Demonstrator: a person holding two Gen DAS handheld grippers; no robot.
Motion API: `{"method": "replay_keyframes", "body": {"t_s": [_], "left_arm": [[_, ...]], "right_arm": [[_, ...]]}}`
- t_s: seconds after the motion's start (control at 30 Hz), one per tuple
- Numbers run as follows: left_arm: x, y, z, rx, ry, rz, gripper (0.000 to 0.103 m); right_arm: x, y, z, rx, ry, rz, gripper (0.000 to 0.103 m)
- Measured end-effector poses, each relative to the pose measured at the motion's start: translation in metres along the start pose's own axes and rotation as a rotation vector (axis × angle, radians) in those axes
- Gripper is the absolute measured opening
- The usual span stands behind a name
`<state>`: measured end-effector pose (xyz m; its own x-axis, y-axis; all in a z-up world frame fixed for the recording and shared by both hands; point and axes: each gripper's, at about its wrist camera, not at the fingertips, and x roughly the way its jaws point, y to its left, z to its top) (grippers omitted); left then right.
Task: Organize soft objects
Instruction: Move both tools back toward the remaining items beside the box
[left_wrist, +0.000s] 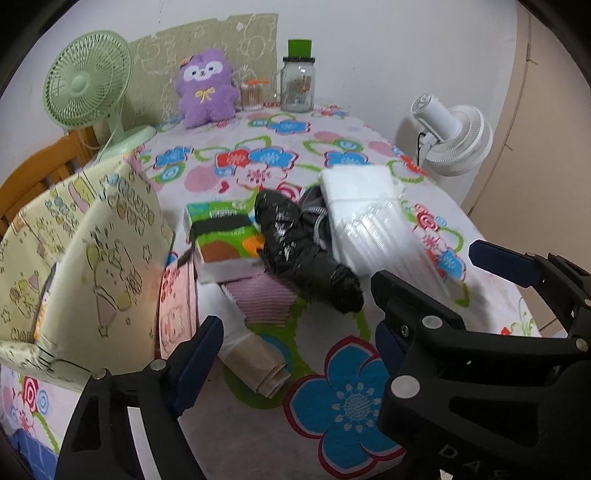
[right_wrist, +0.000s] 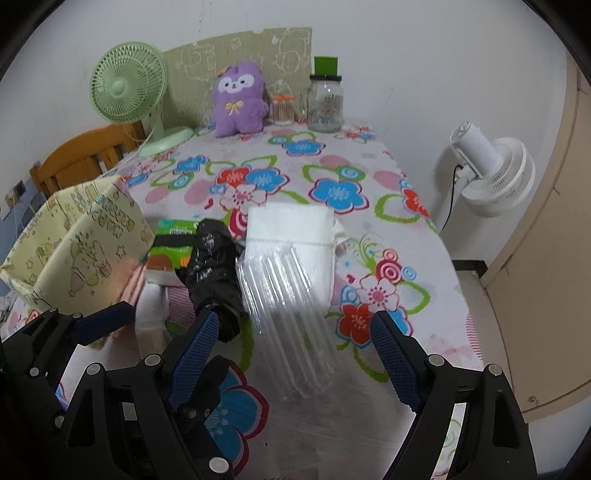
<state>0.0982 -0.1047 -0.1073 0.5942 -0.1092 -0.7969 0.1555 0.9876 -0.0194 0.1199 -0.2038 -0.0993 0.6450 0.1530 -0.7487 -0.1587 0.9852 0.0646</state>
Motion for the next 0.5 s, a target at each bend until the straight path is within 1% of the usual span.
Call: {"method": "replay_keyframes", "body": {"t_s": [0.1,0.33,0.5], "left_arm": [[0.006,0.002,-0.004,-0.006,0.015,0.008,0.083],[0.01,0.004,-0.011,-0.011,0.01,0.055,0.076],[0.012,0.005,-0.019,-0.018,0.015,0.091,0.076]], "right_arm": [[0.007,0.001,-0.003,-0.005,0.018,0.001,0.086],[0.021,0.001,-0.008,-0.001,0.047,0.011,0.086],[0.031,0.003,-0.012,-0.01,0.073,0.01,0.086]]}}
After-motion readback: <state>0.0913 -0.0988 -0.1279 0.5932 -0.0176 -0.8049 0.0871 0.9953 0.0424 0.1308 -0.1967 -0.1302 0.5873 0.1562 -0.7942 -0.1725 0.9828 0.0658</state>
